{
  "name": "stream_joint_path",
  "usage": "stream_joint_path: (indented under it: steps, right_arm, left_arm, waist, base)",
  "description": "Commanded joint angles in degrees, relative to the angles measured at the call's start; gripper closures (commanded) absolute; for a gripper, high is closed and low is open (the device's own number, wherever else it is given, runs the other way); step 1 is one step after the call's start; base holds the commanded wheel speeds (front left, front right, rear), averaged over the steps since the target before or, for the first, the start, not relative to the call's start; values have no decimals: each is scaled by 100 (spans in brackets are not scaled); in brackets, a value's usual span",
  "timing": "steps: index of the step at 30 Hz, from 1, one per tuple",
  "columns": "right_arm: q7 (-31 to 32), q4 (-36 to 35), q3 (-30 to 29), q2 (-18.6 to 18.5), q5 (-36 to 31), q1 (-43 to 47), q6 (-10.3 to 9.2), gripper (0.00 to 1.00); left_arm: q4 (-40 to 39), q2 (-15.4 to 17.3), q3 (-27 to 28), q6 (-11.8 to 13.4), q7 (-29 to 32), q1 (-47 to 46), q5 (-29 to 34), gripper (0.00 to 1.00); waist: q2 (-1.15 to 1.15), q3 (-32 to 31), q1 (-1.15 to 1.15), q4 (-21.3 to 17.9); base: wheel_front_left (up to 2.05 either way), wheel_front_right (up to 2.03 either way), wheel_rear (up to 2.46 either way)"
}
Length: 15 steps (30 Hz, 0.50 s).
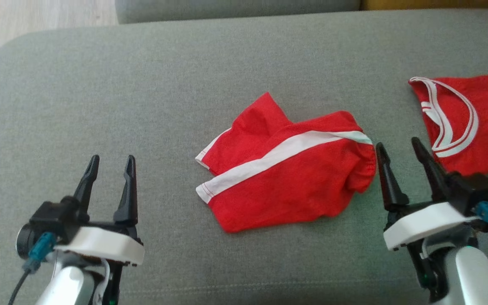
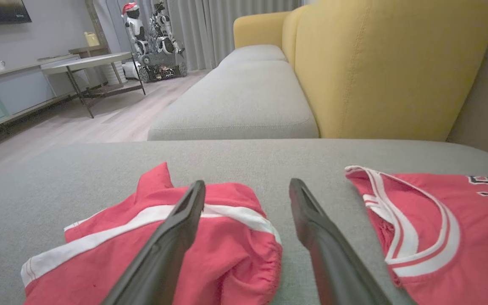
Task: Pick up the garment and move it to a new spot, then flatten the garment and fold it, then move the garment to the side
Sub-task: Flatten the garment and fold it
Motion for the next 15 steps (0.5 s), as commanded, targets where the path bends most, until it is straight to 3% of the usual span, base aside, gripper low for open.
stream_joint_path:
  steps: [1,15]
  right_arm:
    - [30,-312,67,-8,-42,-64,-5,0]
    - [203,-753,-34,-7,61,238,-5,0]
  left_arm:
    - [-236,162,230,54,-1,-112,75,0]
    - [-371,190,135,180,164,248,20,0]
  waist:
    - [0,-91,0,0]
    - [0,-345,0,-10]
  base:
    - [0,0,0]
    - [0,0,0]
